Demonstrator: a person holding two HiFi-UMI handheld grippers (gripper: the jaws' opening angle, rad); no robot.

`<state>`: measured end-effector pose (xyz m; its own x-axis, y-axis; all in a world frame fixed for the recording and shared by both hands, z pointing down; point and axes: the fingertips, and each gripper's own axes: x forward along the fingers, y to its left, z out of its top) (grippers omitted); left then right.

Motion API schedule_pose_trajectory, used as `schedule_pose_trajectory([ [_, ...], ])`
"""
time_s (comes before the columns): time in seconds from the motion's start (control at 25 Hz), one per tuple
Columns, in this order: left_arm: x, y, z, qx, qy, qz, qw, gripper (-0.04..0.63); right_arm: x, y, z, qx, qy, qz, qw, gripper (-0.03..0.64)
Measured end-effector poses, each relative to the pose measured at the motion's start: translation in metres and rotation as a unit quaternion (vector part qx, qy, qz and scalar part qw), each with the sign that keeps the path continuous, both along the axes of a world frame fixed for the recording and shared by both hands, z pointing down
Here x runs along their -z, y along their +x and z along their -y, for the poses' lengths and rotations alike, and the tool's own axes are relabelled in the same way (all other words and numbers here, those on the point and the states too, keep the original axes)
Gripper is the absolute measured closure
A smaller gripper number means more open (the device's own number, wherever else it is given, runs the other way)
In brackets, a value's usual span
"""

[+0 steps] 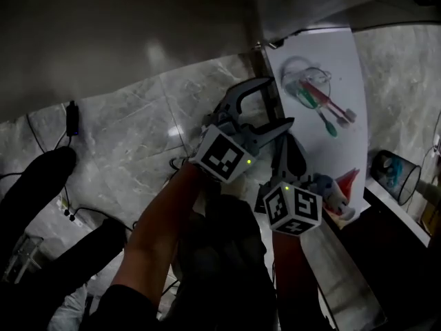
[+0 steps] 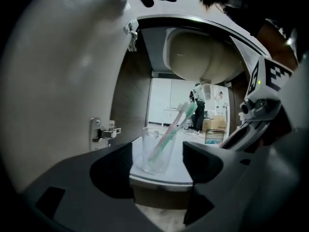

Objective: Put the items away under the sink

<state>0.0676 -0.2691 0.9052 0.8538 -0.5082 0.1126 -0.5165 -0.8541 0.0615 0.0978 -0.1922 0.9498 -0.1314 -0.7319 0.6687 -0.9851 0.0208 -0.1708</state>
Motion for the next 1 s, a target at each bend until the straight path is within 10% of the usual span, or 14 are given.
schedule_pose_trajectory([
  [0.24,0.035,-0.043,-0.034,0.041,-0.05,0.0,0.9979,0.569,0.042,-0.031,-0.005,0.017,0.007,0.003,1.0,0.579],
  [1.0,0.212,-0.132,-0.066,0.099,-0.127,0.028,0.9866,0.586,0.245,-0.113,0.005,0.083,0.067,0.025,0.994,0.58],
])
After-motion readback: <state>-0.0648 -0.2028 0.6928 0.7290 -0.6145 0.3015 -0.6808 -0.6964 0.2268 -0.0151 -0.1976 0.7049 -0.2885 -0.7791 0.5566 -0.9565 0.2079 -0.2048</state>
